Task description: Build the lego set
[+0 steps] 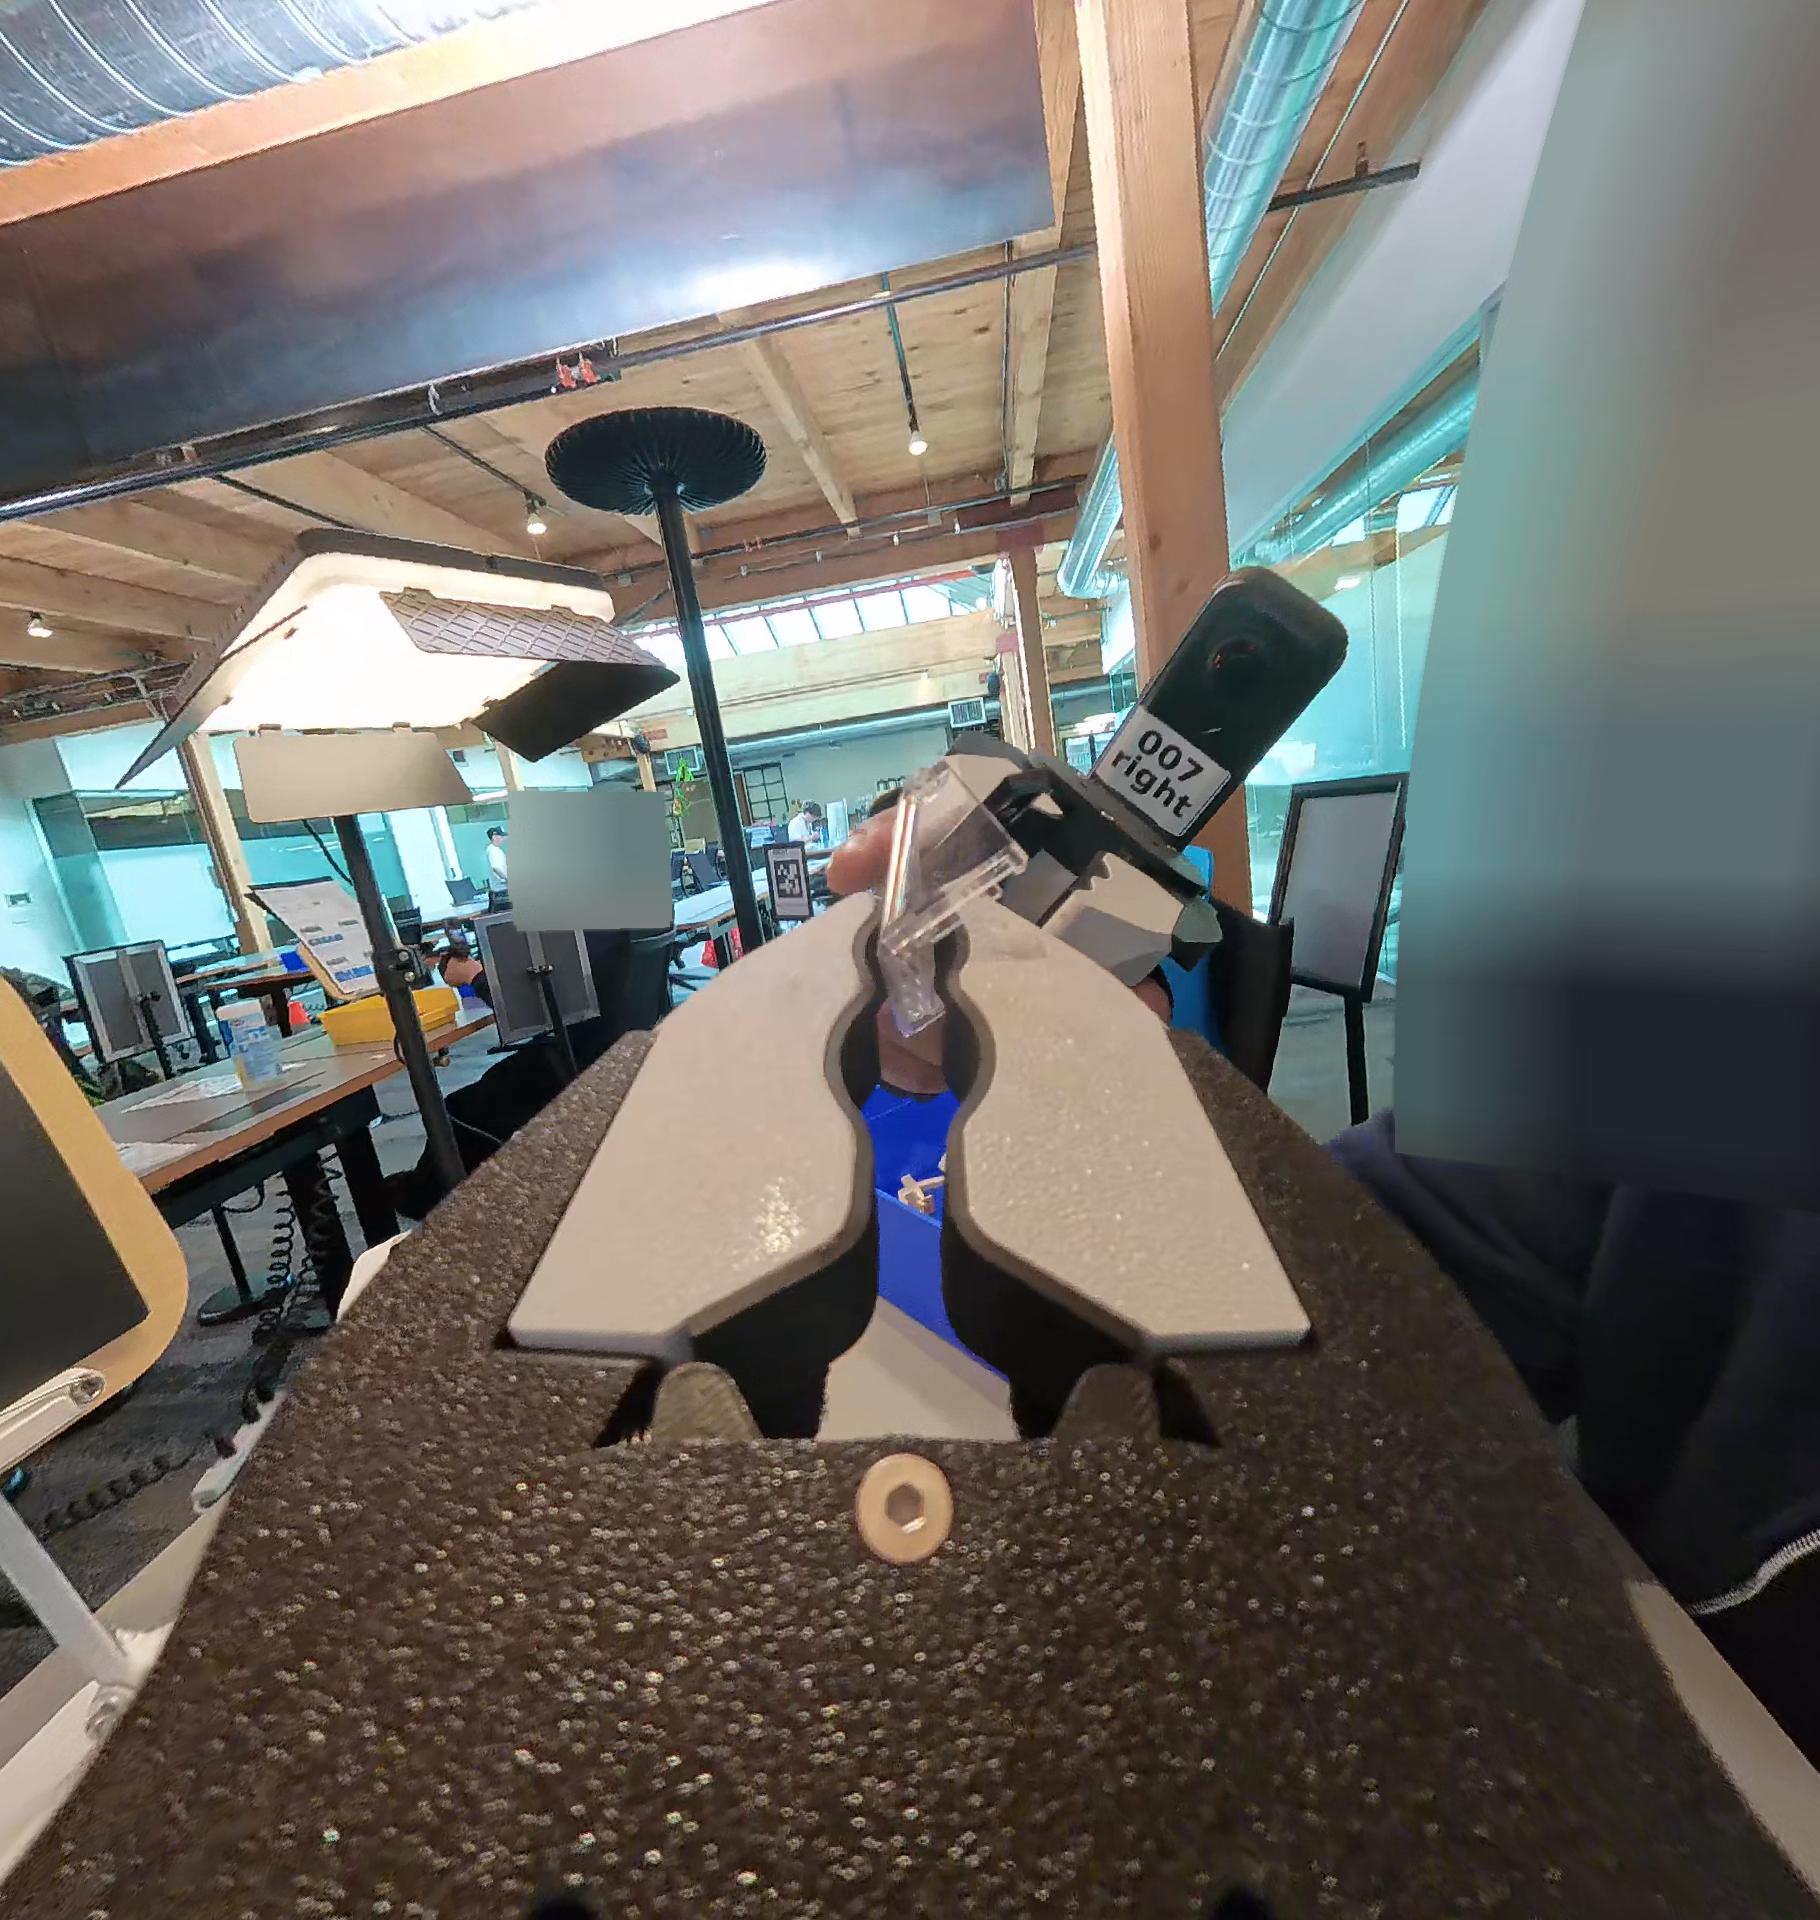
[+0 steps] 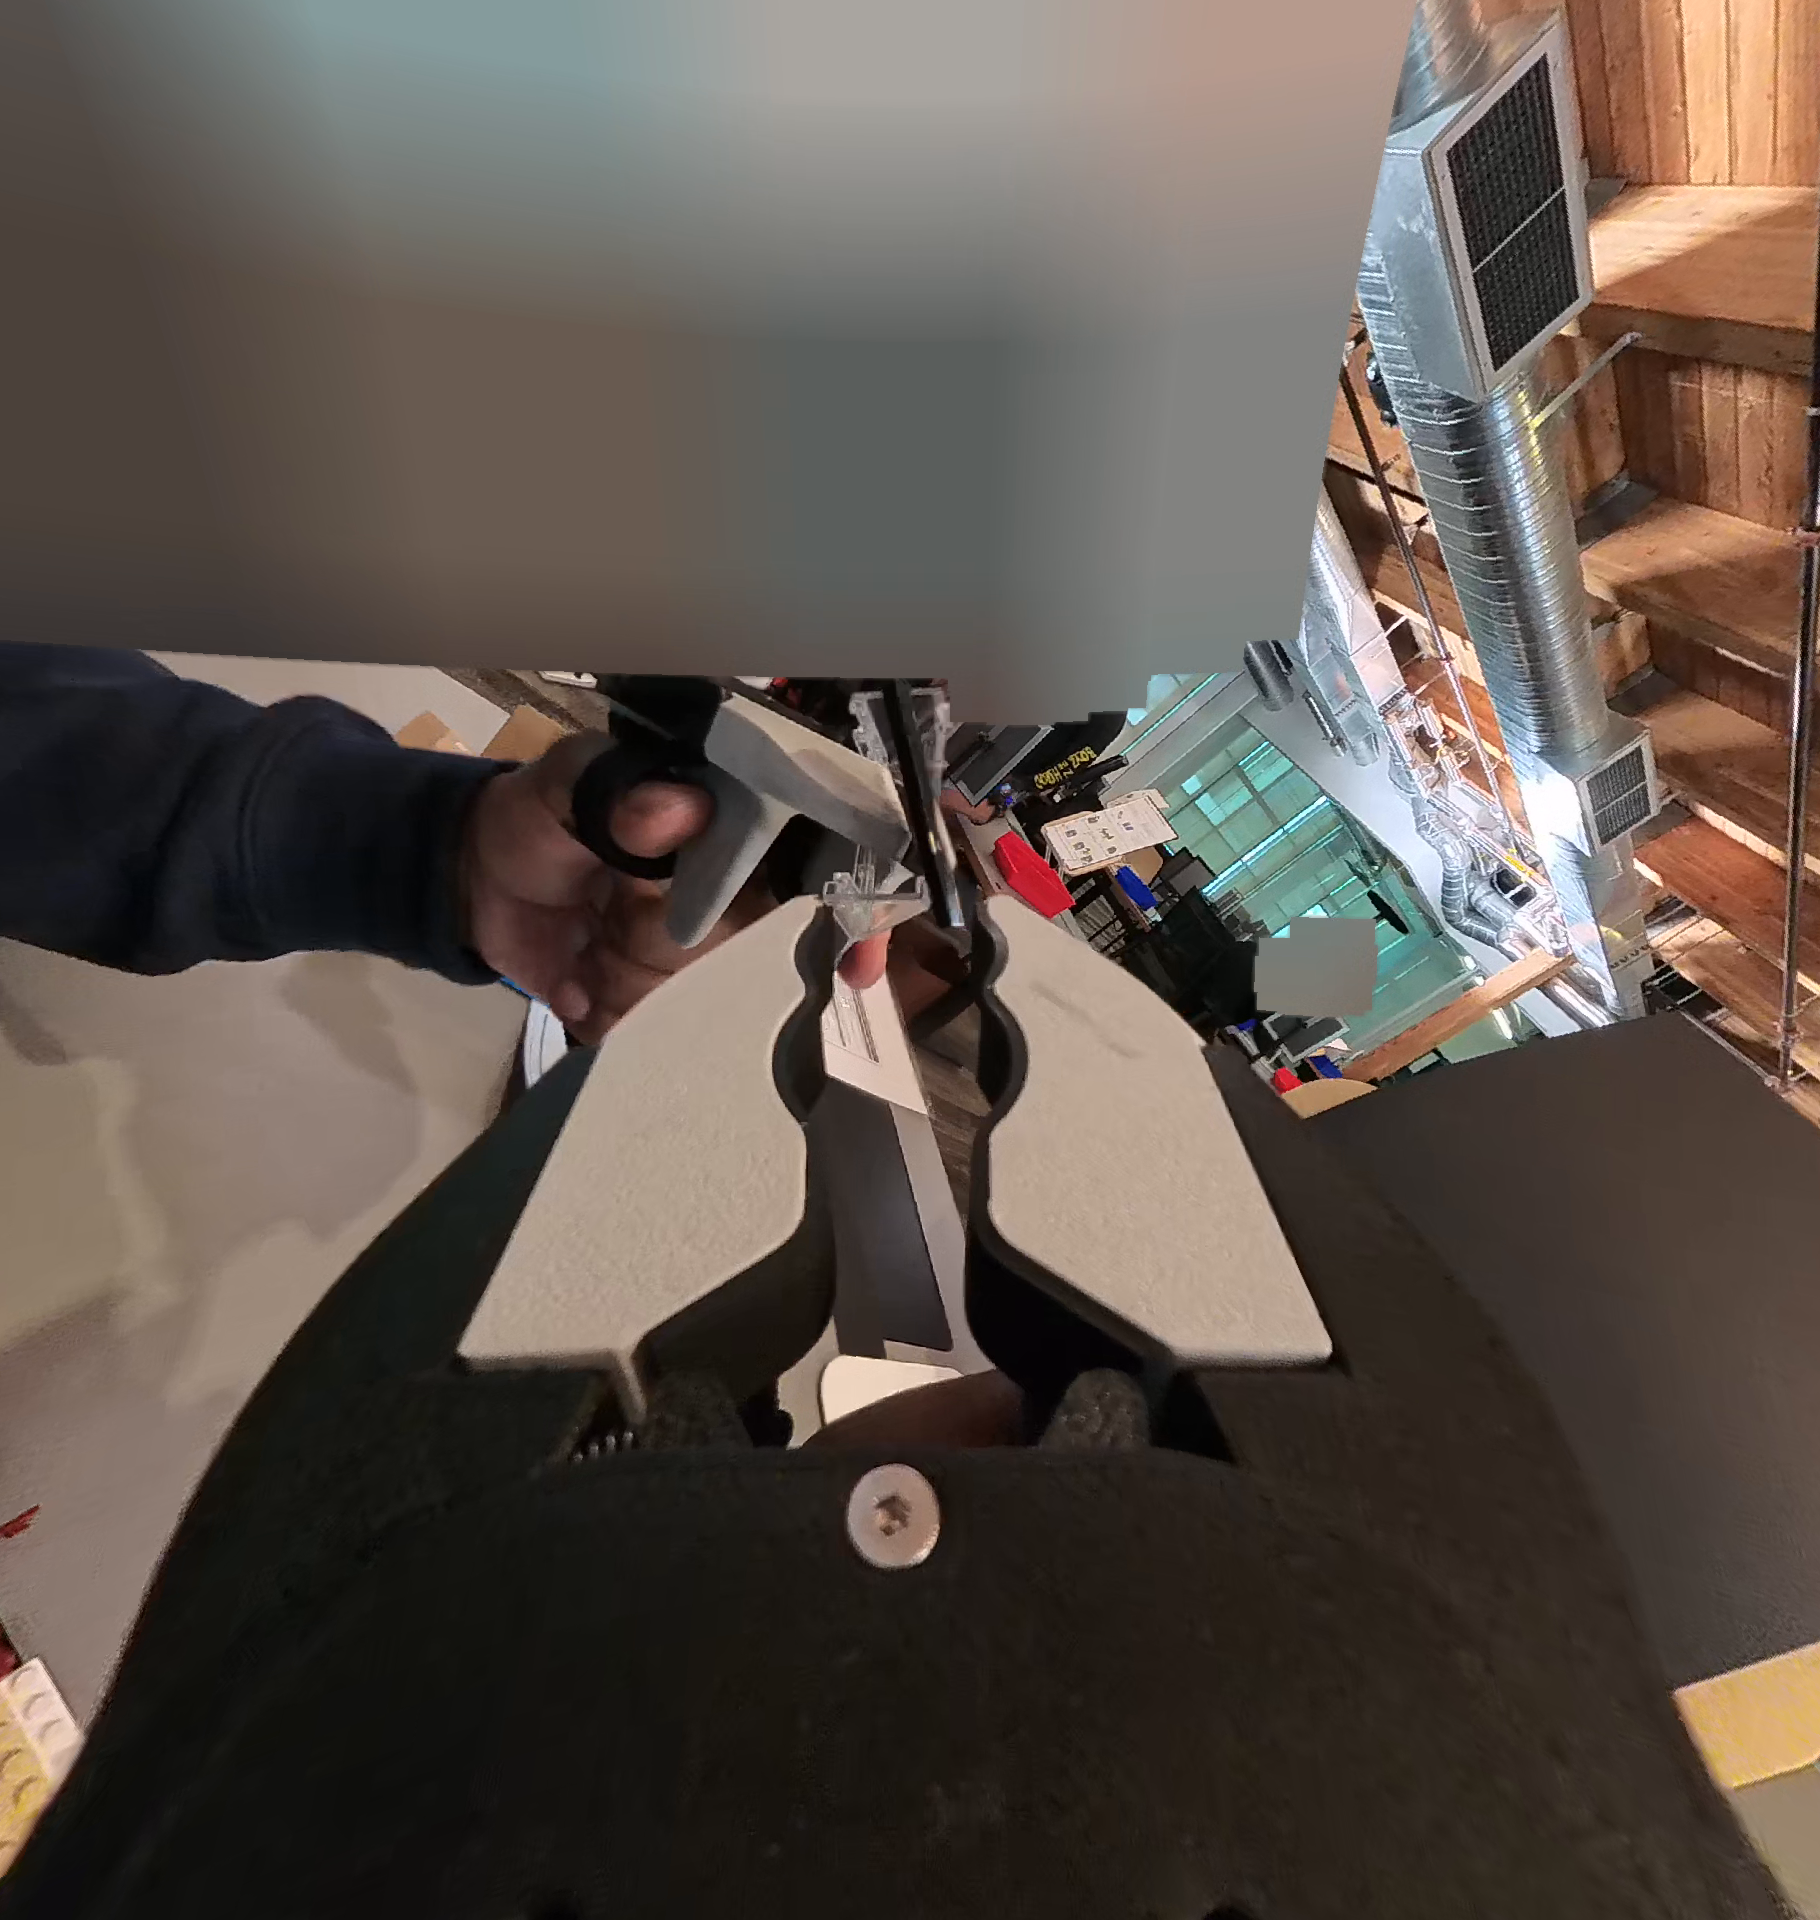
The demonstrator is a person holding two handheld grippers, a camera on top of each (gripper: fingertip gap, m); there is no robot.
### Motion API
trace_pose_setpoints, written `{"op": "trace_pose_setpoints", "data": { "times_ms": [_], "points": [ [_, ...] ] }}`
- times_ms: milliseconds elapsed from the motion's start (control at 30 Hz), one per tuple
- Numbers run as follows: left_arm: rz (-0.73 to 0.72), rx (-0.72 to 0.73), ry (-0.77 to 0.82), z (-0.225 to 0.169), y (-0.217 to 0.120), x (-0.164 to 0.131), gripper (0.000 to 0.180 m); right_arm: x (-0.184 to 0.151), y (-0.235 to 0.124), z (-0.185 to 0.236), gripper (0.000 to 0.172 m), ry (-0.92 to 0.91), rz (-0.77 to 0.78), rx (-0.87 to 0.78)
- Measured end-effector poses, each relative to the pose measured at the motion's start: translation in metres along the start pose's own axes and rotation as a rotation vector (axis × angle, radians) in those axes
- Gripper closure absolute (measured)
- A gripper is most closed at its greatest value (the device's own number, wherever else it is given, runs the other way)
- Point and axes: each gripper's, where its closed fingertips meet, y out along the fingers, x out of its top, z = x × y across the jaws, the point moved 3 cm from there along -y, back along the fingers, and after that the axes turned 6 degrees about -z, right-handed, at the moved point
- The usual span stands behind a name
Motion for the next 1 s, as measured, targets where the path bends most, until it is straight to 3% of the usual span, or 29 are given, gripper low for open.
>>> {"op": "trace_pose_setpoints", "data": {
  "times_ms": [167, 367, 633, 867, 1000],
  "points": [
    [0.036, 0.022, 0.111, 0.000, 0.000, -0.006, 0.174, 0.000, -0.003, -0.002, 0.146, 0.101, -0.018, 0.031],
    [0.102, -0.059, 0.263, -0.012, -0.003, -0.018, 0.174, 0.001, -0.012, 0.011, 0.145, 0.154, -0.035, 0.170],
    [0.126, -0.106, 0.267, -0.015, -0.001, -0.032, 0.173, -0.012, -0.005, 0.020, 0.146, 0.105, 0.068, 0.191],
    [0.144, -0.106, 0.301, -0.017, -0.001, -0.033, 0.173, -0.015, -0.005, 0.018, 0.166, 0.139, 0.086, 0.189],
    [0.141, -0.094, 0.305, -0.017, 0.000, -0.031, 0.173, -0.015, -0.003, 0.017, 0.168, 0.167, 0.082, 0.189]
  ]
}}
